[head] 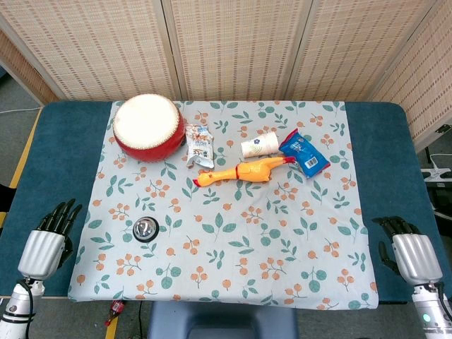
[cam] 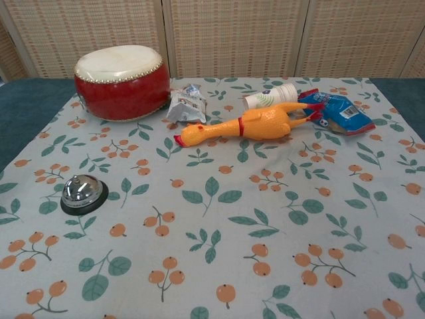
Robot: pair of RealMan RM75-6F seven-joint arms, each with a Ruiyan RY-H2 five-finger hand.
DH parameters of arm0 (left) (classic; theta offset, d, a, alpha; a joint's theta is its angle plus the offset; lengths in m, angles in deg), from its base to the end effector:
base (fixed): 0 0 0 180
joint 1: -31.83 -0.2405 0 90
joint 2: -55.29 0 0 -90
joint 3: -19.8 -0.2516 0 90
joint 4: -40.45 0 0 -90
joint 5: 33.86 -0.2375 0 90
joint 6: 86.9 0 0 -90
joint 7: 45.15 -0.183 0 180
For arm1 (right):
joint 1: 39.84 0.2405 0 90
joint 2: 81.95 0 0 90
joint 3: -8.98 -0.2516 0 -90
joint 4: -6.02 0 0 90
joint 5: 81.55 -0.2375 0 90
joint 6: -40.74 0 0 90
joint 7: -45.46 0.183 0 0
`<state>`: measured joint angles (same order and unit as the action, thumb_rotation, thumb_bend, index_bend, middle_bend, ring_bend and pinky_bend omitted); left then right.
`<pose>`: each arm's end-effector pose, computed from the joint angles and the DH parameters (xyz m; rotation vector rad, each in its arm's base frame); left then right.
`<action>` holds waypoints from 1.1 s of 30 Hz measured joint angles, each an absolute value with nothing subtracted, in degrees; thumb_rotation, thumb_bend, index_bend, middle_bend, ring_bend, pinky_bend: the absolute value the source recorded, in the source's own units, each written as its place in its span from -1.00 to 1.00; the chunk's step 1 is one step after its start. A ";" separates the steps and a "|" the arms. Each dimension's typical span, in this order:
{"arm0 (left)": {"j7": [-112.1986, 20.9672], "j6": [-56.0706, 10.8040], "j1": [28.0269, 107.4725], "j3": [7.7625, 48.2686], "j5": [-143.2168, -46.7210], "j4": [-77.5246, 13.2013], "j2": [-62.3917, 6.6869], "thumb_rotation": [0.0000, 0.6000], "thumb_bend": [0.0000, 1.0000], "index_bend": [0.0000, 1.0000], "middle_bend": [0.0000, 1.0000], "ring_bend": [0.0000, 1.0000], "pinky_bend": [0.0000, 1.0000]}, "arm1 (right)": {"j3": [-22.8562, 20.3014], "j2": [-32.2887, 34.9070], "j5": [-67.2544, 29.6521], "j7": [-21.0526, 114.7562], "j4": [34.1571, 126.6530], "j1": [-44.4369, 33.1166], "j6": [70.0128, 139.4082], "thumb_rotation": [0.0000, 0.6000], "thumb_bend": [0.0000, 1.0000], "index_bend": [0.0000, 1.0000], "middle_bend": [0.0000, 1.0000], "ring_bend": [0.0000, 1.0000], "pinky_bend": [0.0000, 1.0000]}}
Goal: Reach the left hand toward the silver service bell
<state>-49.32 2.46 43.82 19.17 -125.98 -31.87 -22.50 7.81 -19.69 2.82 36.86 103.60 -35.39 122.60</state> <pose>-0.3145 0.2511 0.0807 -1.5761 -0.6143 -0.9256 -0.3130 -0.2105 0.1198 1.4470 -0.9122 0.7678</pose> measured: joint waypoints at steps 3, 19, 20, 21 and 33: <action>-49.30 2.29 43.90 19.26 -126.27 -31.72 -22.66 1.00 0.86 -1.00 -1.00 -0.84 -0.46 | 7.50 -18.96 3.14 36.35 102.99 -35.75 123.71 1.00 0.05 -0.50 -0.52 -0.66 -0.42; -44.75 -2.11 49.18 19.39 -130.58 -27.48 -27.35 1.00 1.00 -1.00 -1.00 -1.00 -0.67 | 7.98 -19.63 3.30 36.41 103.83 -35.91 122.52 1.00 0.05 -0.51 -0.52 -0.66 -0.42; -44.99 -2.51 49.72 19.69 -130.61 -27.09 -28.26 1.00 1.00 -1.00 -1.00 -1.00 -0.67 | 7.98 -19.93 3.21 36.77 103.99 -35.83 122.29 1.00 0.05 -0.51 -0.52 -0.66 -0.42; -45.21 -3.23 50.58 20.11 -130.61 -26.50 -29.60 1.00 1.00 -1.00 -1.00 -1.00 -0.67 | 7.96 -20.07 3.16 36.98 104.07 -35.80 122.24 1.00 0.05 -0.51 -0.52 -0.66 -0.42; -43.90 -14.78 56.69 21.52 -126.96 -18.57 -41.44 1.00 1.00 -1.00 -1.00 -1.00 -0.72 | 7.96 -21.04 2.84 38.34 104.67 -35.52 121.19 1.00 0.05 -0.50 -0.52 -0.66 -0.42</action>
